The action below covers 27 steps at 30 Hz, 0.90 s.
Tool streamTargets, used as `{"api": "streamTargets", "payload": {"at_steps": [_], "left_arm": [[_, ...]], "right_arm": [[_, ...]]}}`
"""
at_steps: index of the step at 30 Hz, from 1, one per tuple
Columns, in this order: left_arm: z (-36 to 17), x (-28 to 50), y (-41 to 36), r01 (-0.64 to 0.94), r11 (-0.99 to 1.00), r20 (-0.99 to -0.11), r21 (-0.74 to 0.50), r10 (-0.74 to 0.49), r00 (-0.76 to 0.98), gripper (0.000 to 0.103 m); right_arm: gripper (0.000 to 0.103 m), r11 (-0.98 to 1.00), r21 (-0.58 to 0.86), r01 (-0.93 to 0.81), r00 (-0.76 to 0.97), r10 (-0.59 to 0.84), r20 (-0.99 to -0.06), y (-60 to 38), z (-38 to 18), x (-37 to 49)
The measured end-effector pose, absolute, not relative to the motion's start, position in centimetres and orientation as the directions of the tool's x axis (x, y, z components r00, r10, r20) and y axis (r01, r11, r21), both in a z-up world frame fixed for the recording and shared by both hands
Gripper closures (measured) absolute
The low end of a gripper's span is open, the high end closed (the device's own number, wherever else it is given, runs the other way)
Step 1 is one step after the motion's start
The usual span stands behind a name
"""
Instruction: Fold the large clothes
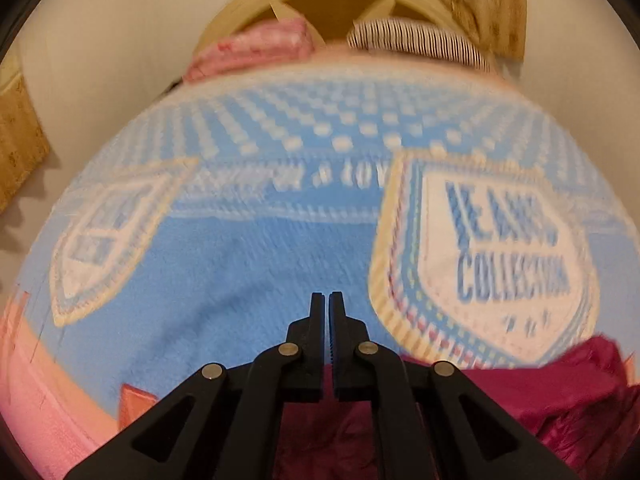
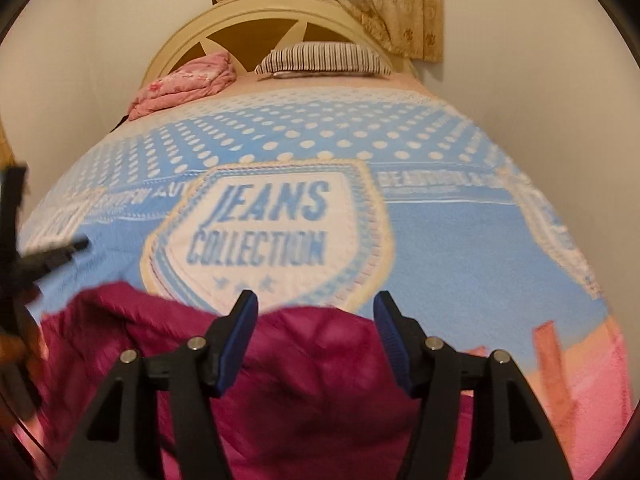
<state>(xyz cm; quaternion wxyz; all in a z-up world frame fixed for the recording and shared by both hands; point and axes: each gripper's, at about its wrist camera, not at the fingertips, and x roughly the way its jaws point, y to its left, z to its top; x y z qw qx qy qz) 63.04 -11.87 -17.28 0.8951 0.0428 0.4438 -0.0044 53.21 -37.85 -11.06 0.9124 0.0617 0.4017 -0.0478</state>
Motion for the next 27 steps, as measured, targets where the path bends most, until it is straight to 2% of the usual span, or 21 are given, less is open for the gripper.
{"api": "streamTargets", "payload": {"at_steps": [2,5,10,14,17,20,23,27], "left_arm": [[-19.0,62.2,-11.8,0.047,0.995,-0.814,0.082,0.040,0.580,0.101],[-21.5,60.4,-12.0,0.078,0.988,-0.822,0.134,0.066,0.565,0.101],[-22.4,58.4,-12.7,0.098,0.979,-0.794,0.180,0.086,0.602,0.101],[-23.4,57.2,-14.1,0.103,0.960,-0.749,0.259,0.132,0.649,0.101],[-23.8,57.2,-14.0,0.103,0.951,-0.731,0.293,0.153,0.664,0.101],[-23.5,57.4,-13.5,0.108,0.959,-0.745,0.262,0.130,0.654,0.101],[-21.4,57.5,-11.4,0.100,0.988,-0.788,0.117,0.031,0.615,0.101],[-16.4,56.8,-9.9,0.068,0.998,-0.733,-0.010,-0.053,0.678,0.100]], "right_arm": [[0.038,0.986,0.118,0.118,0.650,0.013,-0.760,-36.9,-11.8,54.6],[0.037,0.995,0.080,0.067,0.633,0.019,-0.774,-34.6,-13.0,55.5],[0.037,0.999,0.031,0.018,0.579,0.015,-0.815,-32.9,-16.6,54.9],[0.037,0.999,-0.033,0.023,0.563,-0.040,-0.826,-33.3,-18.5,54.2],[0.035,0.999,-0.025,0.027,0.547,-0.036,-0.837,-33.9,-19.6,54.2],[0.033,0.999,-0.034,0.025,0.543,-0.042,-0.839,-34.1,-20.1,54.2],[0.033,0.999,-0.018,0.035,0.544,-0.035,-0.839,-34.3,-18.9,53.7],[0.031,0.997,0.005,0.077,0.636,-0.045,-0.770,-34.9,-14.9,51.5]]}}
